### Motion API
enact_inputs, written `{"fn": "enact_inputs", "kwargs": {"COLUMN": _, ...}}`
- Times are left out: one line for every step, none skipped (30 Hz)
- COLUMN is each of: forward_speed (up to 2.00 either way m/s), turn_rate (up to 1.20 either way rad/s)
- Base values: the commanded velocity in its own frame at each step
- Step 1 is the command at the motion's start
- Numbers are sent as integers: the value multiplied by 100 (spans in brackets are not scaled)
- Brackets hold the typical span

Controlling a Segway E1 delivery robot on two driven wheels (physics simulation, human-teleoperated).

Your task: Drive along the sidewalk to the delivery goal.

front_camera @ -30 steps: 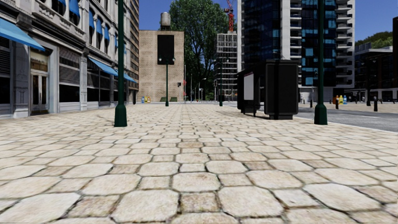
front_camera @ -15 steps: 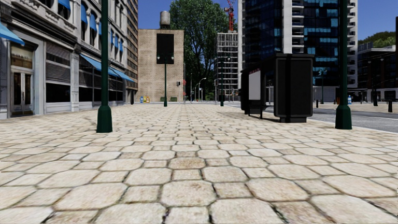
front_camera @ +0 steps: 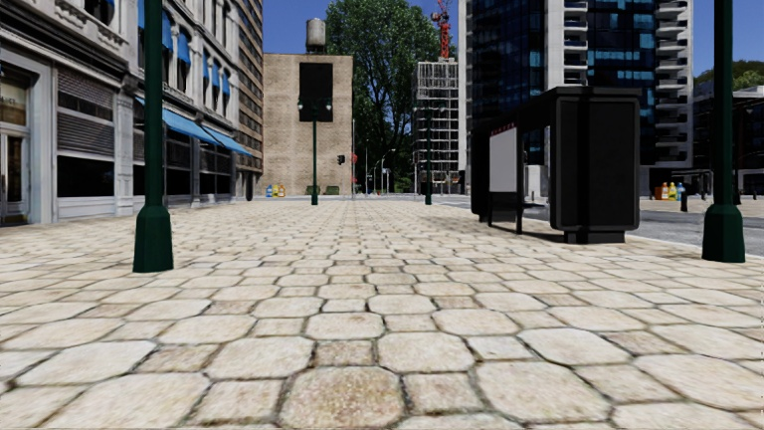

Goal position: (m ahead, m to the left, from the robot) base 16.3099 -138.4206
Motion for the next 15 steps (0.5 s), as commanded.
{"fn": "enact_inputs", "kwargs": {"forward_speed": 200, "turn_rate": 0}}
{"fn": "enact_inputs", "kwargs": {"forward_speed": 200, "turn_rate": 0}}
{"fn": "enact_inputs", "kwargs": {"forward_speed": 200, "turn_rate": 0}}
{"fn": "enact_inputs", "kwargs": {"forward_speed": 200, "turn_rate": 0}}
{"fn": "enact_inputs", "kwargs": {"forward_speed": 200, "turn_rate": 0}}
{"fn": "enact_inputs", "kwargs": {"forward_speed": 200, "turn_rate": 0}}
{"fn": "enact_inputs", "kwargs": {"forward_speed": 200, "turn_rate": 0}}
{"fn": "enact_inputs", "kwargs": {"forward_speed": 200, "turn_rate": 0}}
{"fn": "enact_inputs", "kwargs": {"forward_speed": 200, "turn_rate": 0}}
{"fn": "enact_inputs", "kwargs": {"forward_speed": 200, "turn_rate": 0}}
{"fn": "enact_inputs", "kwargs": {"forward_speed": 200, "turn_rate": 0}}
{"fn": "enact_inputs", "kwargs": {"forward_speed": 200, "turn_rate": 0}}
{"fn": "enact_inputs", "kwargs": {"forward_speed": 200, "turn_rate": 0}}
{"fn": "enact_inputs", "kwargs": {"forward_speed": 200, "turn_rate": 0}}
{"fn": "enact_inputs", "kwargs": {"forward_speed": 200, "turn_rate": 0}}
